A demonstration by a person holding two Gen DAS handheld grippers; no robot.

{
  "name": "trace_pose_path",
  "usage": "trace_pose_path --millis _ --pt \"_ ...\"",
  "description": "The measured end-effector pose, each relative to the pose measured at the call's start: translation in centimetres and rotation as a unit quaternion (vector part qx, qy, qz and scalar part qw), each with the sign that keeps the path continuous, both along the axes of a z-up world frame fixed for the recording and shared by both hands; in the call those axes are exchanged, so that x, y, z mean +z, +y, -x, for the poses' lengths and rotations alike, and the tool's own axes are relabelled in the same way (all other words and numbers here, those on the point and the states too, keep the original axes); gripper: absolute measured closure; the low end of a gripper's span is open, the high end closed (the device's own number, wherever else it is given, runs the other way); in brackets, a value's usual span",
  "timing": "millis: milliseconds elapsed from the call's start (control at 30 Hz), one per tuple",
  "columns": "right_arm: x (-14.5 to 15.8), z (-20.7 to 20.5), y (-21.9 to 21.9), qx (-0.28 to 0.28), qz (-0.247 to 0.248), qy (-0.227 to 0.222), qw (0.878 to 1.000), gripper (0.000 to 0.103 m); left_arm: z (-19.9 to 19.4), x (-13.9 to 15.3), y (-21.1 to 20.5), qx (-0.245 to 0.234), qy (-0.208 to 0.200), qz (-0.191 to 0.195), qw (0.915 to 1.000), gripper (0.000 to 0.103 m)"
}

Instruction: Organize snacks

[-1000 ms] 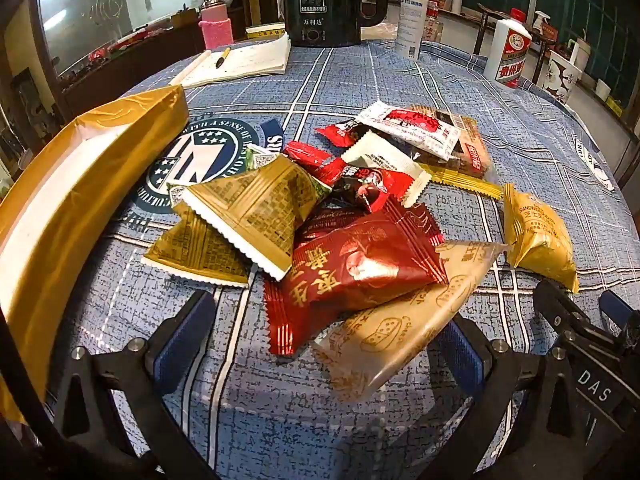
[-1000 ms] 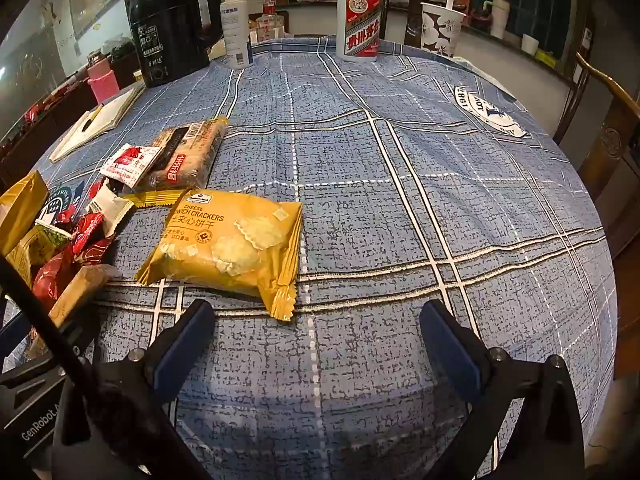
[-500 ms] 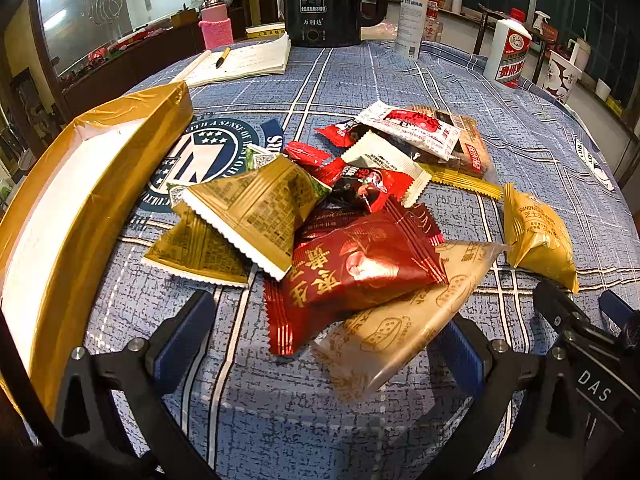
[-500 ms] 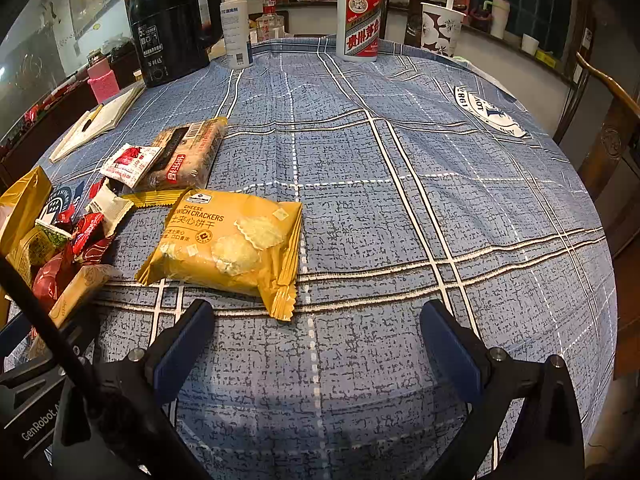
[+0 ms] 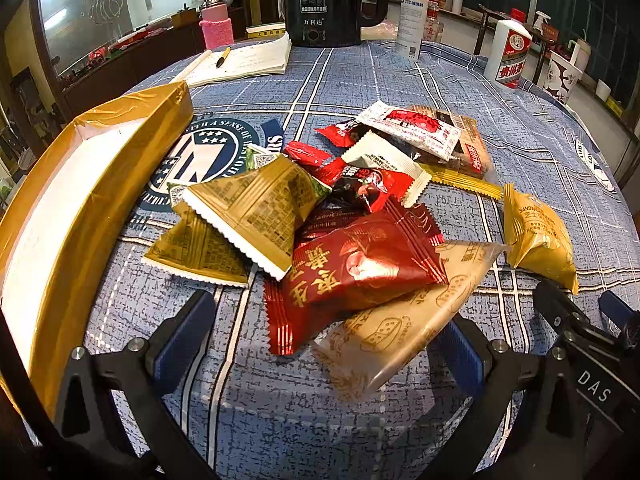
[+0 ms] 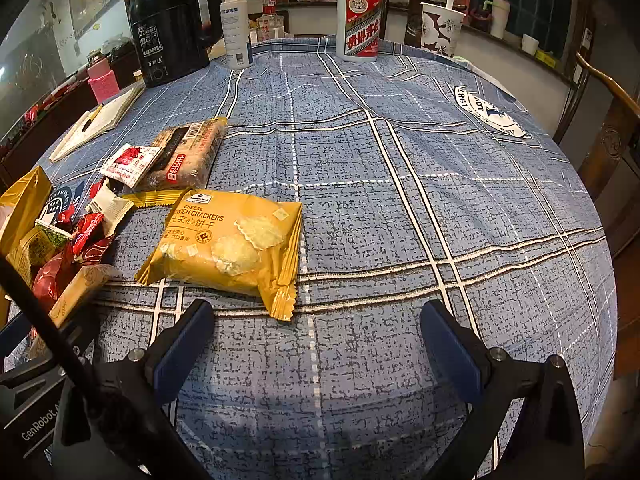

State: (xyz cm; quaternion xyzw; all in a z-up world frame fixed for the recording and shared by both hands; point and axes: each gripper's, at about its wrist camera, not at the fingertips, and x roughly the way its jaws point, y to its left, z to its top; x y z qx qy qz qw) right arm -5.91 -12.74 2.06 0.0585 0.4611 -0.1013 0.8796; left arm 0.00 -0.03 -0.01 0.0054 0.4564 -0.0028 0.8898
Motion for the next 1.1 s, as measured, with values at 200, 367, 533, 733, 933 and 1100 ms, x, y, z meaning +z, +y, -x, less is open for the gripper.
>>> trace_pose_path --millis 200,367,533,733,933,1100 --pt "0.06 -0.02 0.04 -0.003 0.0 0.0 1.0 0.0 0.0 0.0 -0.01 0.0 0.0 0.0 1.0 0.0" --pt "0.12 -0.02 0.08 -0.003 0.0 0.0 1.0 0.0 0.03 -0.03 -0.06 0.0 0.0 0.0 1.0 0.0" --pt "0.15 0.03 0.07 -0.006 -0.001 -0.001 1.0 0.0 0.01 -0.02 -0.03 0.0 0.0 0.0 1.0 0.0" --pt "0.16 0.02 0.09 -0.007 0.0 -0.001 1.0 0.0 -0.02 -0.05 0.02 0.0 0.002 0.0 1.0 0.0" --pt "0.16 0.02 0.09 -0.007 -0.001 -0.001 1.0 0.0 -0.67 0.0 -0.14 -0.009 0.02 -0.001 0.9998 0.0" --pt "0.16 0.02 0.08 -0.007 -0.001 -0.001 1.0 0.0 -0.59 0.01 -0.07 -0.016 0.02 -0.001 0.9997 0.0"
